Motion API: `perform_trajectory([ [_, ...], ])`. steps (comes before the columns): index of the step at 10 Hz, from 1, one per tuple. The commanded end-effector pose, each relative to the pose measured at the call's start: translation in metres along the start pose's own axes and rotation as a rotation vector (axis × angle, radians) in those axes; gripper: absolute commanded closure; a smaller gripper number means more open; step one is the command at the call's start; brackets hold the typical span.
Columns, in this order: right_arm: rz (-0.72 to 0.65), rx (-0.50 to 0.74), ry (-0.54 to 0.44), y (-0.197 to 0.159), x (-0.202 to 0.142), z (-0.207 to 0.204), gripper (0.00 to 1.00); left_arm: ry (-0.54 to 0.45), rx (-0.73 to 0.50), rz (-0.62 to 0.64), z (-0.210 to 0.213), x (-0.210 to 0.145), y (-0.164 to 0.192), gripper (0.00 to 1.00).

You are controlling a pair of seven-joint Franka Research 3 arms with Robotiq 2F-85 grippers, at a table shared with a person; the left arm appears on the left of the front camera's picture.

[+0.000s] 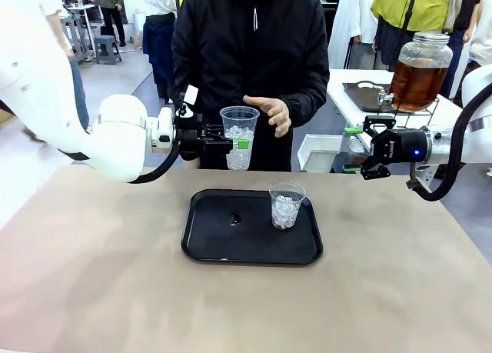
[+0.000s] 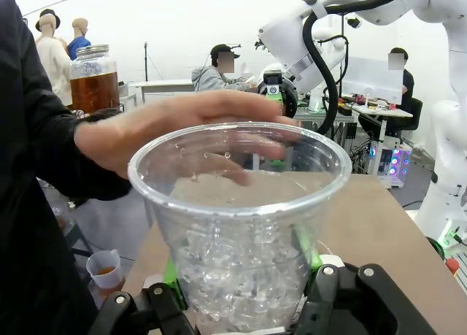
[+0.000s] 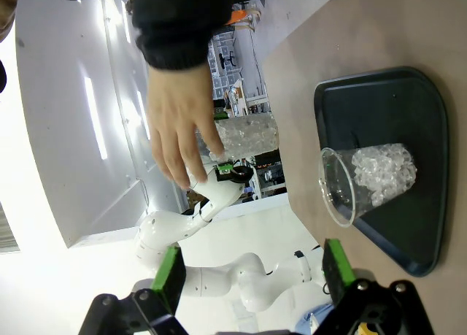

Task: Pour the drink into the iced cup.
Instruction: Open the gripper to release the iced cup you were holding.

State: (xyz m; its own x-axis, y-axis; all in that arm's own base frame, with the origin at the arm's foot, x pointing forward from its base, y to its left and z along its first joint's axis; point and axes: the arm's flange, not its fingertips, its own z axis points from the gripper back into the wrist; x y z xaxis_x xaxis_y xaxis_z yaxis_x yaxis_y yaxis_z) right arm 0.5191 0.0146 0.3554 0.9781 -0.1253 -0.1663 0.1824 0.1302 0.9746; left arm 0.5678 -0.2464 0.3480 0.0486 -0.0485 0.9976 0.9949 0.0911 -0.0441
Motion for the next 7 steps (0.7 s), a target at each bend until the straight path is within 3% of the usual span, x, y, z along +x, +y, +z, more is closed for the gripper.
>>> perform_trajectory([
  [1, 0.001, 0.002, -0.001, 0.0013, 0.0003, 0.0005, 0.00, -0.008, -0.006, -0.007, -0.0008, 0.0032, -0.0024, 0.29],
  [7, 0.001, 0.002, -0.001, 0.0013, 0.0003, 0.0005, 0.00, -0.008, -0.006, -0.007, -0.0008, 0.0032, -0.0024, 0.29],
])
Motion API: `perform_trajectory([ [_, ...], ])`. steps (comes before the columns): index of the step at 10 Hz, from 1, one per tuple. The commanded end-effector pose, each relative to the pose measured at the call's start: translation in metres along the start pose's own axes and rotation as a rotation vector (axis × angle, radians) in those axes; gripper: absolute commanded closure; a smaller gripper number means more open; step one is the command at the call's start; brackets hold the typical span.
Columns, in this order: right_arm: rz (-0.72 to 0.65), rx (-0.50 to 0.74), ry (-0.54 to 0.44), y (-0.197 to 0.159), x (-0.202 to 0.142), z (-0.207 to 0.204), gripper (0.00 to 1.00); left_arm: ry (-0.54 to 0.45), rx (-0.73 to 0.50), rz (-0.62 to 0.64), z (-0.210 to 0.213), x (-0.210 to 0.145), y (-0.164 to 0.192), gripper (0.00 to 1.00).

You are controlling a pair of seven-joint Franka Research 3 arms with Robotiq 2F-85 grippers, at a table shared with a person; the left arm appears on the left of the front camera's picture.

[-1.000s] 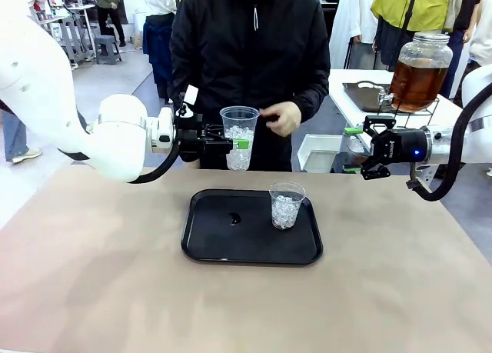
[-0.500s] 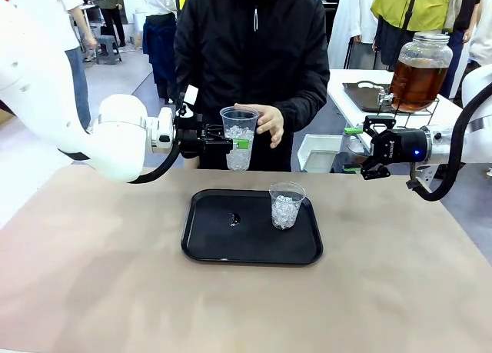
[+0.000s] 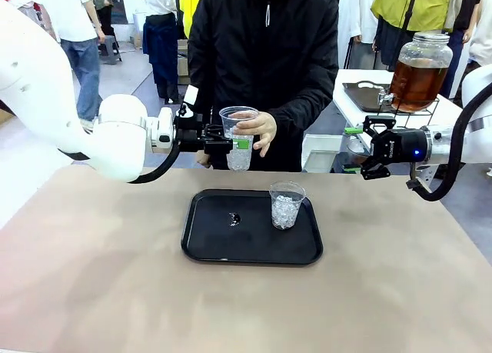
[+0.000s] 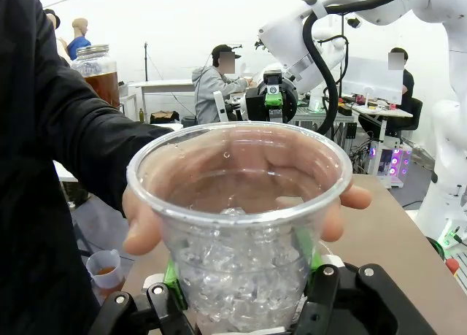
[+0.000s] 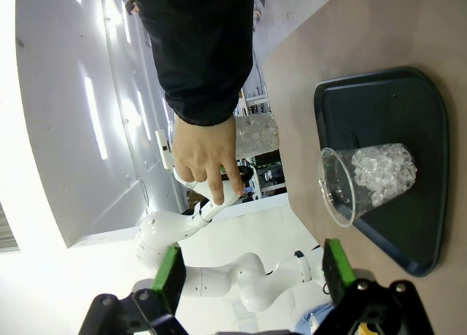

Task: Pour the drink into the iced cup.
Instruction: Open the gripper to release the iced cup you were holding.

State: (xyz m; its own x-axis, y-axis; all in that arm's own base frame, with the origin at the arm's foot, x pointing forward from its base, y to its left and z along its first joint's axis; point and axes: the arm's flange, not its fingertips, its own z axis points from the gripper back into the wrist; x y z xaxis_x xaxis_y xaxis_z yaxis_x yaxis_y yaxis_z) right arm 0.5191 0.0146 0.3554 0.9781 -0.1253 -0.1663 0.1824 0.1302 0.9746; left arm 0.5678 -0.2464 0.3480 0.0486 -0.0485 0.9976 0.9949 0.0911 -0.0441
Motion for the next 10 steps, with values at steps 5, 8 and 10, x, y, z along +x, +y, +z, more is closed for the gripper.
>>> perform_trajectory([
  [5, 0.001, 0.002, -0.001, 0.0013, 0.0003, 0.0005, 0.00, -0.008, -0.006, -0.007, -0.0008, 0.0032, -0.0024, 0.29],
  [8, 0.001, 0.002, -0.001, 0.0013, 0.0003, 0.0005, 0.00, -0.008, -0.006, -0.007, -0.0008, 0.0032, -0.0024, 0.29],
  [10, 0.001, 0.002, -0.001, 0.0013, 0.0003, 0.0005, 0.00, -0.008, -0.006, -0.007, -0.0008, 0.0032, -0.0024, 0.29],
])
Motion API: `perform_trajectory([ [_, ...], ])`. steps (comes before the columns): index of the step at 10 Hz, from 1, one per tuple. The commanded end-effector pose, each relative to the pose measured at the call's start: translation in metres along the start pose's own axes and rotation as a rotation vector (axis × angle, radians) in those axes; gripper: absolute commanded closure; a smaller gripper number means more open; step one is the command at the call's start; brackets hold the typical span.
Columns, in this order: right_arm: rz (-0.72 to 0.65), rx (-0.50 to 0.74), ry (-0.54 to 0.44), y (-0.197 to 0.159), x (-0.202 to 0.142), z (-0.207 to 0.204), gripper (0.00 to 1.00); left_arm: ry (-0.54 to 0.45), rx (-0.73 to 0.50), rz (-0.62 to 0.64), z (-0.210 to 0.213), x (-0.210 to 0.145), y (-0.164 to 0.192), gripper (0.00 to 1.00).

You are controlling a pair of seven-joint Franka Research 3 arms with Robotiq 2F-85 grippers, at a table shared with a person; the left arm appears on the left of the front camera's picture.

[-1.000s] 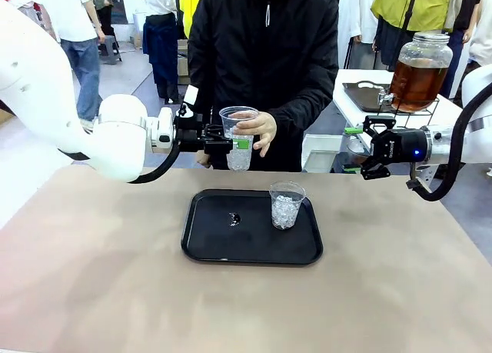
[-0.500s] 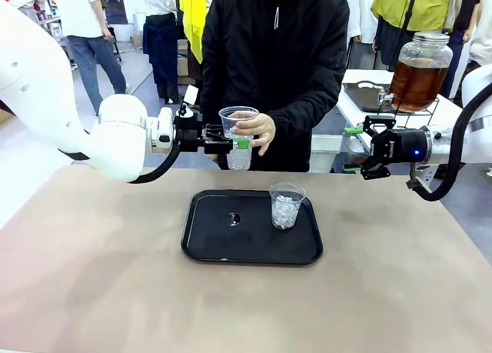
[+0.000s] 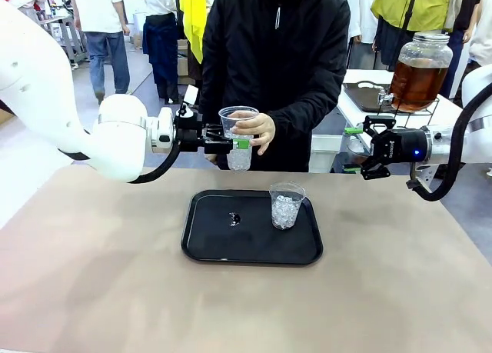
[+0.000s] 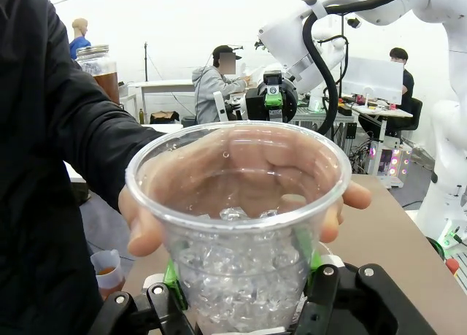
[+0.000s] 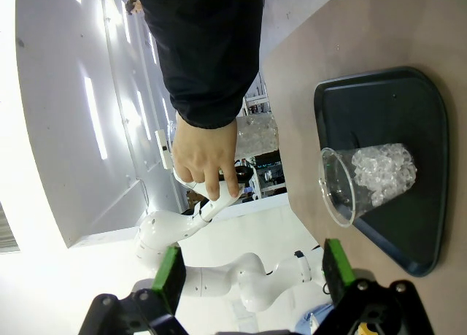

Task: Pour the drink into the iced cup.
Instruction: Open the gripper to release the iced cup you were holding.

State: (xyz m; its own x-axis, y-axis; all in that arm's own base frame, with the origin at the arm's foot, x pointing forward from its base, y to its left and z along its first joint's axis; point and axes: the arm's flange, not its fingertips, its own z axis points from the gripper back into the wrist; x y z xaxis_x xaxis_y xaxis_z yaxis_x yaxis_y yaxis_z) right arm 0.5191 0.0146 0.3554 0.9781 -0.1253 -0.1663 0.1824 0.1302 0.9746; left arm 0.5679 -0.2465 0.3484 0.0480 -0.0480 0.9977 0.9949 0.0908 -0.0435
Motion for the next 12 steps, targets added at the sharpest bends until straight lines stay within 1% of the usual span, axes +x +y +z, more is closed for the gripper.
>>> perform_trajectory([
  [1, 0.001, 0.002, -0.001, 0.001, 0.000, 0.001, 0.00, -0.008, -0.006, -0.006, -0.001, 0.003, -0.002, 0.29],
  [3, 0.001, 0.002, -0.001, 0.001, 0.000, 0.001, 0.00, -0.008, -0.006, -0.006, -0.001, 0.003, -0.002, 0.29],
  [4, 0.001, 0.002, -0.001, 0.001, 0.000, 0.001, 0.00, -0.001, 0.000, -0.001, 0.000, 0.001, 0.000, 0.21],
  [5, 0.001, 0.002, -0.001, 0.001, 0.000, 0.001, 0.00, 0.013, -0.003, -0.001, 0.001, 0.001, 0.001, 0.02],
  [6, 0.001, 0.002, -0.001, 0.001, 0.000, 0.001, 0.00, 0.017, -0.009, -0.003, 0.008, -0.001, 0.001, 0.00],
  [9, 0.001, 0.002, -0.001, 0.001, 0.000, 0.001, 0.00, 0.029, -0.024, 0.001, 0.036, -0.013, -0.005, 0.00],
  [10, 0.001, 0.002, -0.001, 0.001, 0.000, 0.001, 0.00, 0.033, -0.043, -0.003, 0.048, -0.020, -0.010, 0.00],
  [12, 0.001, 0.002, -0.001, 0.001, 0.000, 0.001, 0.00, 0.010, -0.030, -0.018, 0.080, -0.035, -0.020, 0.00],
])
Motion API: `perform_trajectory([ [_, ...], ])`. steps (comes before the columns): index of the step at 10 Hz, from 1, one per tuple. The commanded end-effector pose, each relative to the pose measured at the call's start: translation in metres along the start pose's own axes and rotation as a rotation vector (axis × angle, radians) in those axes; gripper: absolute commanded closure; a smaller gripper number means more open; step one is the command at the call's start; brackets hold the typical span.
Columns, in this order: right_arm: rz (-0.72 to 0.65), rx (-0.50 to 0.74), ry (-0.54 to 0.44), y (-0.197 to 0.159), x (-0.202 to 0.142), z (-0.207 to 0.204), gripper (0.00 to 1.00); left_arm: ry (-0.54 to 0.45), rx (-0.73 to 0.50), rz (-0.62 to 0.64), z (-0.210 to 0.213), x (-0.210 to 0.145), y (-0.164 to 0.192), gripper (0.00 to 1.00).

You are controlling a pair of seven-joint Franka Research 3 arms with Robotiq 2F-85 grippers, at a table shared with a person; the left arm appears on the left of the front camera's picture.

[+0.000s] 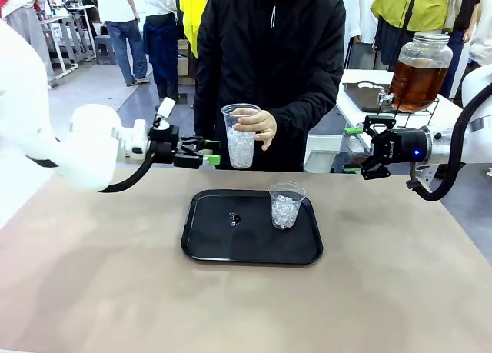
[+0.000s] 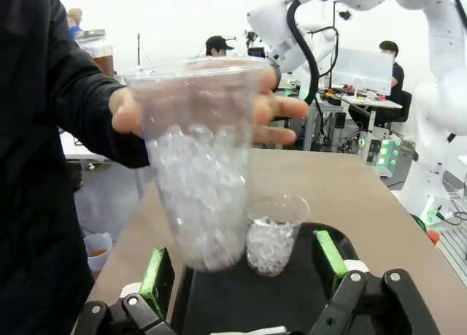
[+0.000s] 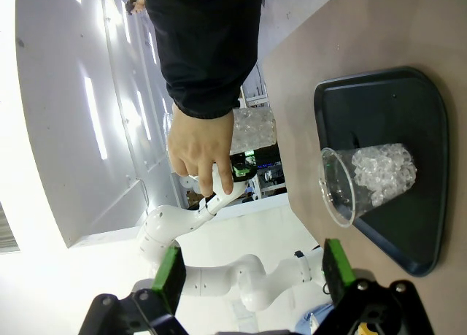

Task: Pour the drink into the iced cup.
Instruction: Open the gripper to release the iced cup you were holding.

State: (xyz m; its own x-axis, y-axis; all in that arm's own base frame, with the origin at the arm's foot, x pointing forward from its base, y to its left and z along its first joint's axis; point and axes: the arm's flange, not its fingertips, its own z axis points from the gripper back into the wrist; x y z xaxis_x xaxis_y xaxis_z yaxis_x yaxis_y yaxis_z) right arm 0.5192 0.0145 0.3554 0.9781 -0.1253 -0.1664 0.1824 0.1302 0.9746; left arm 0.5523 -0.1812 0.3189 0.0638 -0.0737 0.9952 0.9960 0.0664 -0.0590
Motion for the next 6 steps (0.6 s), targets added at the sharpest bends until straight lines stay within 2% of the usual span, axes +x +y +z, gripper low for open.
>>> perform_trajectory([
  [1, 0.001, 0.002, -0.001, 0.001, 0.000, 0.000, 0.00, -0.030, 0.010, -0.052, 0.034, -0.012, -0.018, 0.00],
  [6, 0.001, 0.002, -0.001, 0.001, 0.000, 0.000, 0.00, -0.050, 0.034, -0.091, 0.094, -0.038, -0.045, 0.00],
])
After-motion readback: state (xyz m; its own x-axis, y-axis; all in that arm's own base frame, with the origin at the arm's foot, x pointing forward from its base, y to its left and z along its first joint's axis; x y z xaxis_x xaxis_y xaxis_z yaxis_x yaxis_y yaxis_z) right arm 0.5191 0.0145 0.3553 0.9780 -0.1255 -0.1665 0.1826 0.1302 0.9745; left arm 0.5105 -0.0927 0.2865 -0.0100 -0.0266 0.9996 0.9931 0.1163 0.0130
